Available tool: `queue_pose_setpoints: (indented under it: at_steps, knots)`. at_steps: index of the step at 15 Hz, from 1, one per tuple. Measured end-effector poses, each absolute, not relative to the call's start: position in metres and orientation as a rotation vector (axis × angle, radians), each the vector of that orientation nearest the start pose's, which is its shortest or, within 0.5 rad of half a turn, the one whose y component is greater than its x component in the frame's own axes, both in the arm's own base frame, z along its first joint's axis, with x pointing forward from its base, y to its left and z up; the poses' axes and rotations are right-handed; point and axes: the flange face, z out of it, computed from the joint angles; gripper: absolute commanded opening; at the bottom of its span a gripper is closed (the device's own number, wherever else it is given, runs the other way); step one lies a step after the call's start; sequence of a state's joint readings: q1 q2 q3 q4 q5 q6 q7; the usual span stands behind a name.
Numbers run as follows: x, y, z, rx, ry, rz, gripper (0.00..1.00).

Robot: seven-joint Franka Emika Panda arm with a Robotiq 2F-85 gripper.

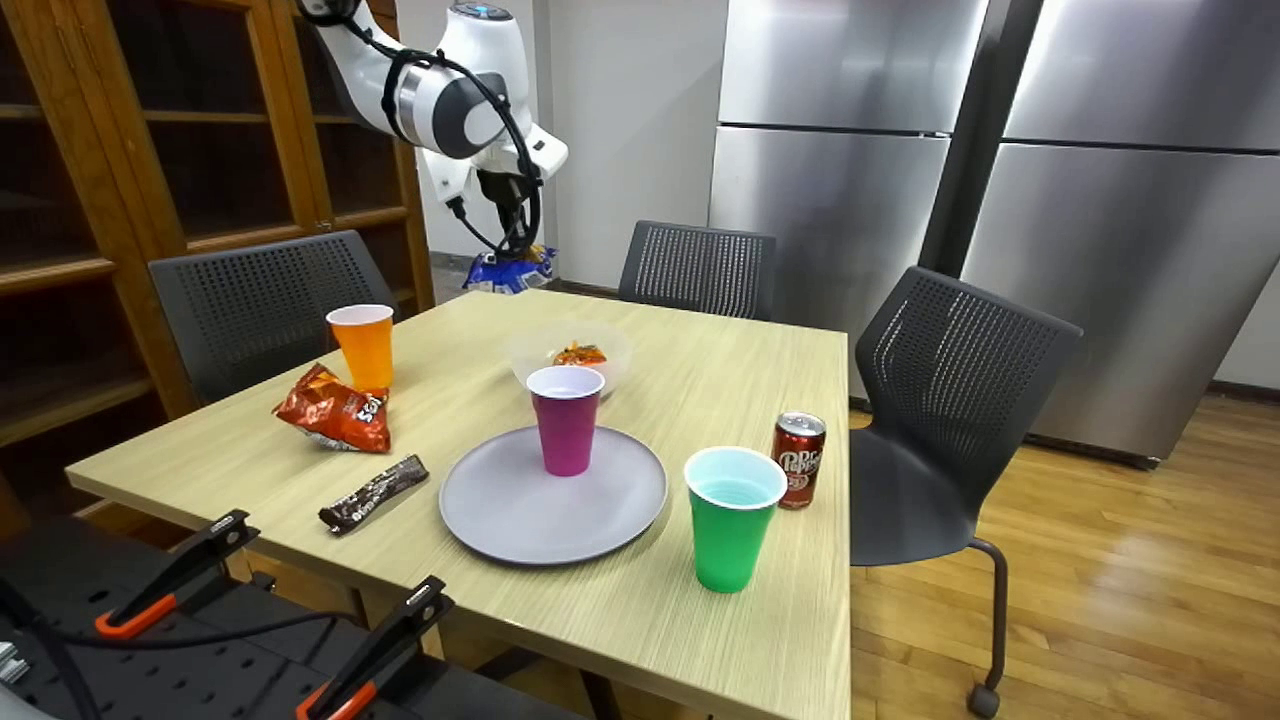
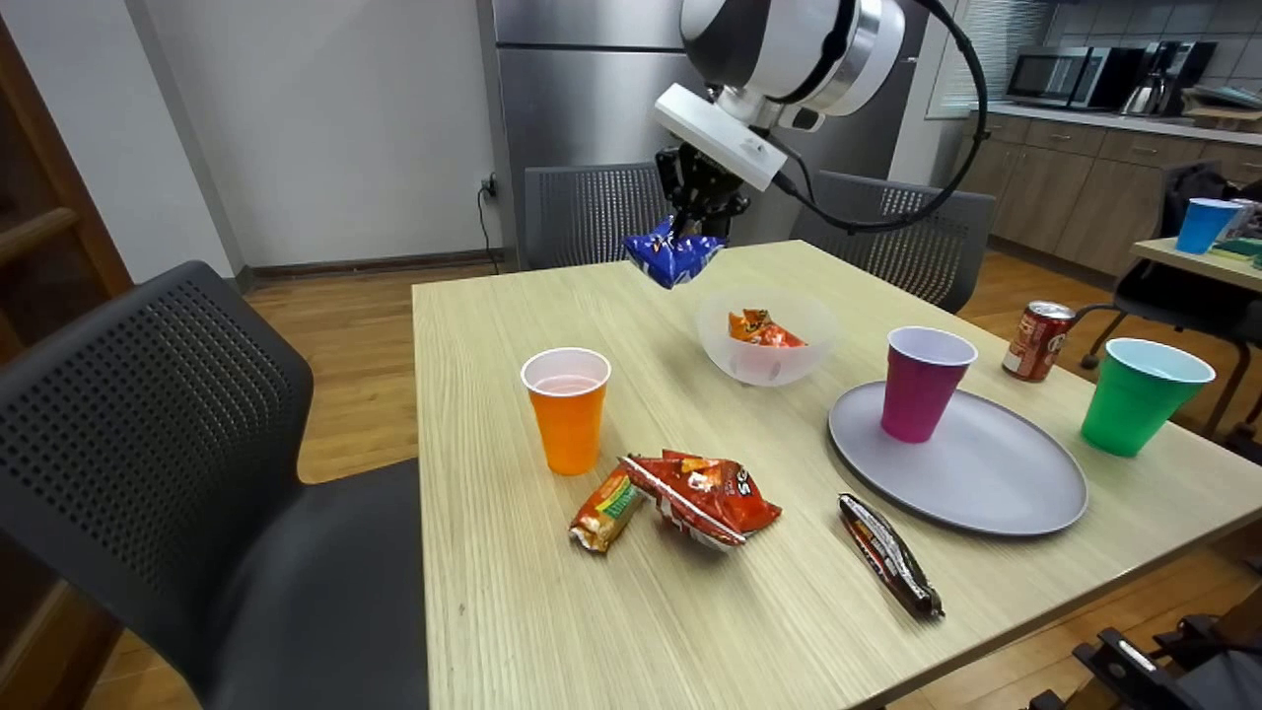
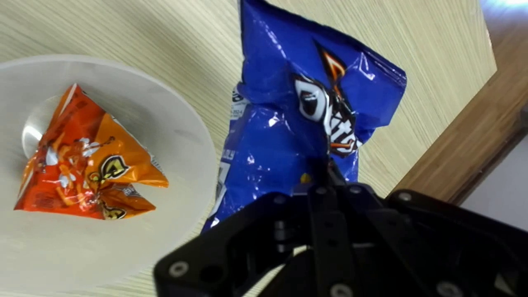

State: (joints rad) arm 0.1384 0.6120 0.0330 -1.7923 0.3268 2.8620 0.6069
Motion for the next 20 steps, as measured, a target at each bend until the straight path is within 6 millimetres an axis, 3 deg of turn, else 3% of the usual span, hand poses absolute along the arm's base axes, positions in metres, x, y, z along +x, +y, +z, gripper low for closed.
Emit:
queue_pose_setpoints:
  at_steps: [14,20]
  knots:
    - [0.679,0.021,0.247,-2.535,1.033,-0.468,0.0]
    - [0.676,0.001,0.222,-2.559,1.051,-0.427,0.0]
